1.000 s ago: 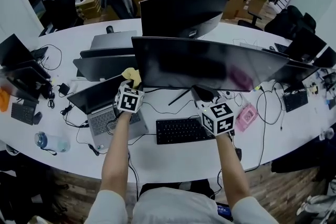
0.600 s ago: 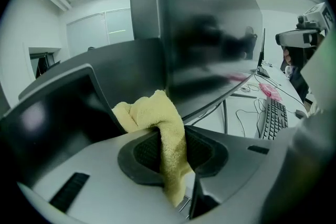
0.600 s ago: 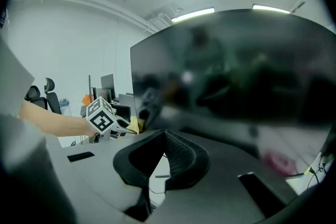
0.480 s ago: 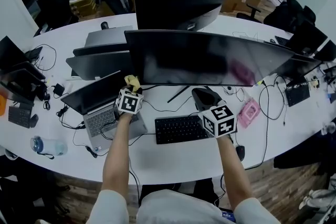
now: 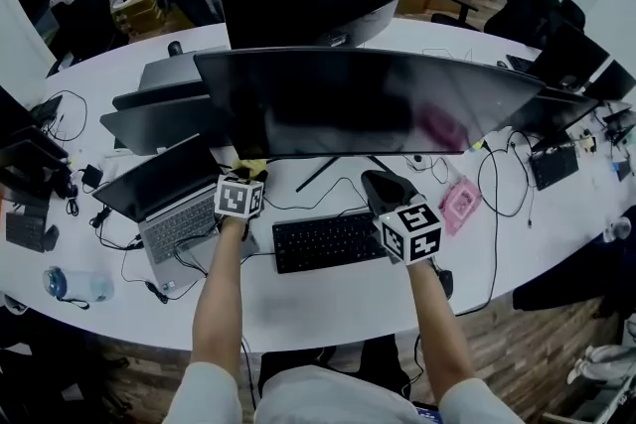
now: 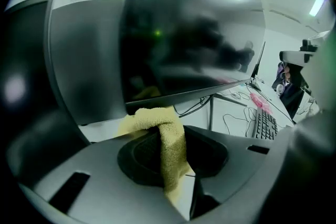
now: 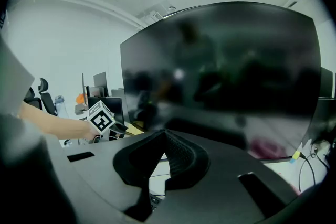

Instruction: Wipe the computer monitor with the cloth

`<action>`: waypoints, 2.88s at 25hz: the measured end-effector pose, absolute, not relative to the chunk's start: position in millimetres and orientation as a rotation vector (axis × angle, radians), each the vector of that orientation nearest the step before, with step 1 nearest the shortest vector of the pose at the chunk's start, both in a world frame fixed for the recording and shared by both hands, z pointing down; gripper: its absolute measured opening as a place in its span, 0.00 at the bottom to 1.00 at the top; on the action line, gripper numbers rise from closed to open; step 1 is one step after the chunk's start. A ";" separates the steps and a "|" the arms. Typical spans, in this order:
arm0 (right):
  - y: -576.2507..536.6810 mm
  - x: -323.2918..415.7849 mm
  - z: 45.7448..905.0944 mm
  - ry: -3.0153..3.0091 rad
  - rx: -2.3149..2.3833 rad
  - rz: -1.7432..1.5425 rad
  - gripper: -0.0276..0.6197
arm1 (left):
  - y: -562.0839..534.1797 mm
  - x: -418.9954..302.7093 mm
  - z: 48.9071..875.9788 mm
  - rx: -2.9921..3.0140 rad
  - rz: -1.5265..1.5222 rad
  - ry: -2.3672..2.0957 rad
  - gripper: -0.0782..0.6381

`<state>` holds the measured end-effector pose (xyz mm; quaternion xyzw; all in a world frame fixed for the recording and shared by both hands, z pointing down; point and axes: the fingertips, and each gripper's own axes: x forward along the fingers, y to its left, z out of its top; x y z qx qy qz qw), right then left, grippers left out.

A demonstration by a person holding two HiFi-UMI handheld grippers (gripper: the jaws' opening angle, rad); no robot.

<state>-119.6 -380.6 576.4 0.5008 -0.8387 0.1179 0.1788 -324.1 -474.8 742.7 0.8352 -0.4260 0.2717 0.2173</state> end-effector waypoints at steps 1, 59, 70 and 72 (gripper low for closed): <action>-379.2 -114.0 576.4 -2.369 1.423 0.336 0.08 | -474.1 -316.7 739.3 2.323 0.751 -1.178 0.26; -319.2 374.6 574.4 -2.235 1.686 0.441 0.08 | -428.3 280.2 707.9 2.309 0.331 -0.783 0.26; -310.1 390.7 556.1 -2.241 1.702 0.418 0.08 | -439.1 288.7 626.4 2.225 -0.069 -0.798 0.26; -309.1 387.7 547.4 -2.251 1.704 0.405 0.08 | -438.1 285.7 605.5 2.225 -0.119 -0.803 0.26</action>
